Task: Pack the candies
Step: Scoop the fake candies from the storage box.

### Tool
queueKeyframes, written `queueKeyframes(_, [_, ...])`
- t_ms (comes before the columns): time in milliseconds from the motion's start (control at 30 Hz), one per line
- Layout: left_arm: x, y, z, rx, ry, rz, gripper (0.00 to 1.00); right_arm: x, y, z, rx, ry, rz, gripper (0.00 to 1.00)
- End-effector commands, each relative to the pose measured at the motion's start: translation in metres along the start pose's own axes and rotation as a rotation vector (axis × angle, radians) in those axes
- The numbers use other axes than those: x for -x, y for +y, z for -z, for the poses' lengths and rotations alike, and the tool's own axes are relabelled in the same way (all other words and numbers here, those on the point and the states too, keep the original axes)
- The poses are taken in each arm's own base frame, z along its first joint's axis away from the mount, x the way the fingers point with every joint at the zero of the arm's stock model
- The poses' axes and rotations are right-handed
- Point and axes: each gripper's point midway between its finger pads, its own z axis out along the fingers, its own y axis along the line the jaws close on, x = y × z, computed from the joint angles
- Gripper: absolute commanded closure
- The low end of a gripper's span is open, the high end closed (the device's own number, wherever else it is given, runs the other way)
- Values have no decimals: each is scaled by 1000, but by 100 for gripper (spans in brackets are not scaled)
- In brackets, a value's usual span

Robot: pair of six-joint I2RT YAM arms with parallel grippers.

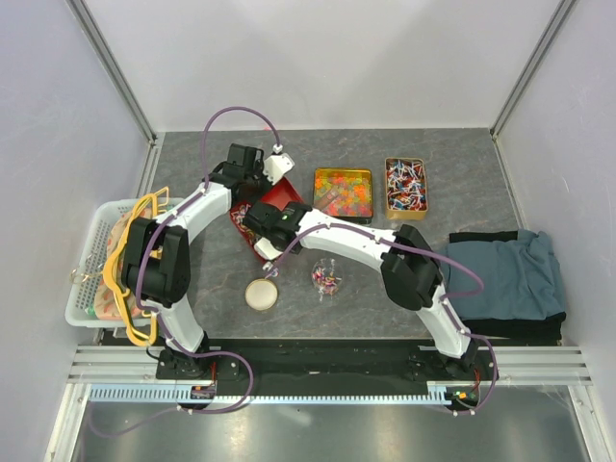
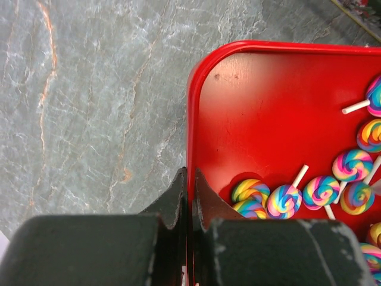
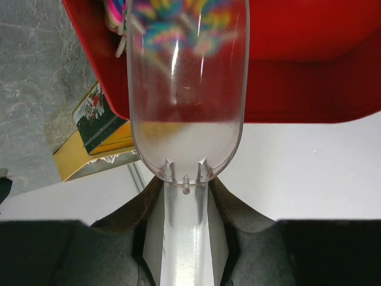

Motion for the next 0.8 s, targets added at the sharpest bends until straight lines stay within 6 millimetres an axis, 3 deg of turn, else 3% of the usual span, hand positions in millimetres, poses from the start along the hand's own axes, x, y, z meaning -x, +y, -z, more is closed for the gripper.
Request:
queueKeyframes(0, [80, 37, 36, 102, -236, -26, 98, 36, 12, -11, 92, -135, 47, 100])
queueKeyframes(267, [68, 34, 30, 105, -200, 25, 98, 76, 21, -31, 140, -261, -99, 100])
queueKeyframes(367, [61, 31, 26, 103, -186, 42, 98, 81, 22, -34, 108, -280, -119, 100])
queueKeyframes(400, [57, 28, 22, 103, -186, 45, 98, 77, 17, -29, 77, -288, -127, 100])
queueKeyframes(433, [55, 25, 20, 94, -186, 47, 98, 77, 29, -34, 84, -273, -100, 100])
queueKeyframes(500, [50, 22, 14, 86, -181, 50, 98, 68, 20, -29, 23, -273, -85, 100])
queueKeyframes(600, [45, 20, 6, 80, -171, 57, 98, 66, 28, -24, 63, -309, -80, 100])
queueKeyframes(767, [48, 17, 1, 61, -180, 83, 98, 81, 30, -22, 136, -373, -146, 100])
